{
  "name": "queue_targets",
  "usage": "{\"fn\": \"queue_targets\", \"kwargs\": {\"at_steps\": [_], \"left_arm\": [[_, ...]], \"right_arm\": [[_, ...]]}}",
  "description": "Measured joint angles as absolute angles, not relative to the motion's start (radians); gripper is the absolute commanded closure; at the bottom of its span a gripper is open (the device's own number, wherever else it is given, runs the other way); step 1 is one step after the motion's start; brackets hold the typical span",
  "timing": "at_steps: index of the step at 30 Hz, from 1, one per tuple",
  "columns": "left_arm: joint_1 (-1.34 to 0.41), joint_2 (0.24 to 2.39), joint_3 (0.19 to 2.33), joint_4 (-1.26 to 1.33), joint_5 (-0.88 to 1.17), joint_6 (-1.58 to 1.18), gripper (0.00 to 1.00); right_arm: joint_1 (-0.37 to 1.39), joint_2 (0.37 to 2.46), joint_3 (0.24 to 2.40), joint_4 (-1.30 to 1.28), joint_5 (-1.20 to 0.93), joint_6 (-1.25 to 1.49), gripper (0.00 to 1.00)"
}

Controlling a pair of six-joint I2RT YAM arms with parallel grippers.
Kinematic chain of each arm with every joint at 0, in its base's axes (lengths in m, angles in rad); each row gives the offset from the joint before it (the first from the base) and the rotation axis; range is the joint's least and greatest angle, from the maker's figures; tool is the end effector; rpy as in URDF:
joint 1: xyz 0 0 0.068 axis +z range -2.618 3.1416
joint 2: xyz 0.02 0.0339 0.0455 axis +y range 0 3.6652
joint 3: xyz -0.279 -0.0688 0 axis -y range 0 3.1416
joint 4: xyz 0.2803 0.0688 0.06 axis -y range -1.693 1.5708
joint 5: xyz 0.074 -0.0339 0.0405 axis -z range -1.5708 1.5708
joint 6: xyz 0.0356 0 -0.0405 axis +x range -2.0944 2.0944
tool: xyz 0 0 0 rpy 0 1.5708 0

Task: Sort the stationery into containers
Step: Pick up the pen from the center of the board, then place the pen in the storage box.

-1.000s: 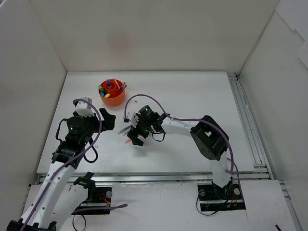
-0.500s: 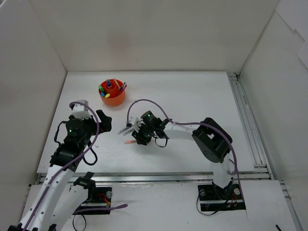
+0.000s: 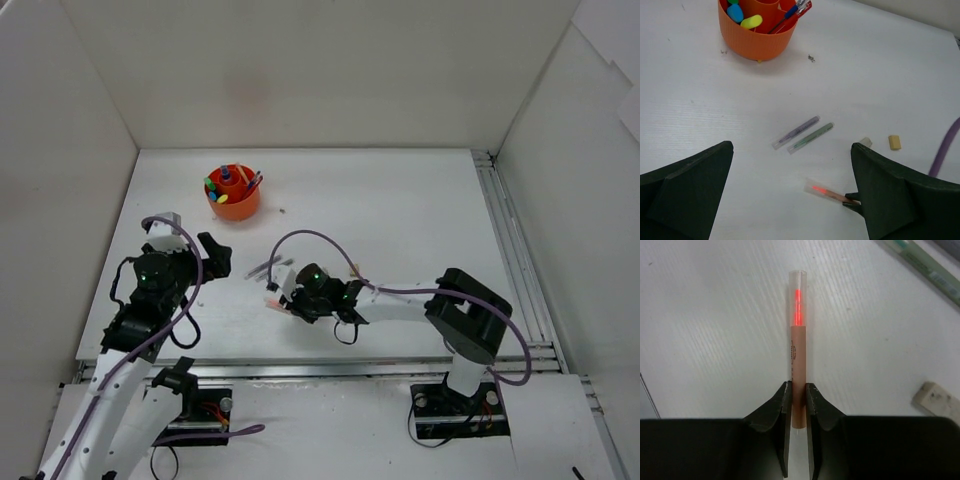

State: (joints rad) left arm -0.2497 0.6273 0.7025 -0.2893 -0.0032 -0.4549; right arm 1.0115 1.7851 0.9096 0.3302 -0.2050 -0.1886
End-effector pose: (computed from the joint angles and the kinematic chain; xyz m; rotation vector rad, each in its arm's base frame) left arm 0.1708 -0.0434 0.3349 -0.1880 1.8031 -0.5014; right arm 0.2051 0.3412 0.1529 -1.3359 1.7288 0.6967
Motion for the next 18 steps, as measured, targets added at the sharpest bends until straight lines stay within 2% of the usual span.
{"fn": "queue_targets", "kwargs": {"at_steps": [10,18], "left_arm": [[-0.250,0.776,0.723,-0.265,0.247,-0.509,0.00],[-0.250,0.820,0.682,-0.126,0.414,-0.579,0.03]], "right_arm": [[1.009,1.474,0.833,0.443,-0.038,-0.093,1.00],[1.009,1.413,0.832,0.520,-0.043,-0.044,1.00]]}}
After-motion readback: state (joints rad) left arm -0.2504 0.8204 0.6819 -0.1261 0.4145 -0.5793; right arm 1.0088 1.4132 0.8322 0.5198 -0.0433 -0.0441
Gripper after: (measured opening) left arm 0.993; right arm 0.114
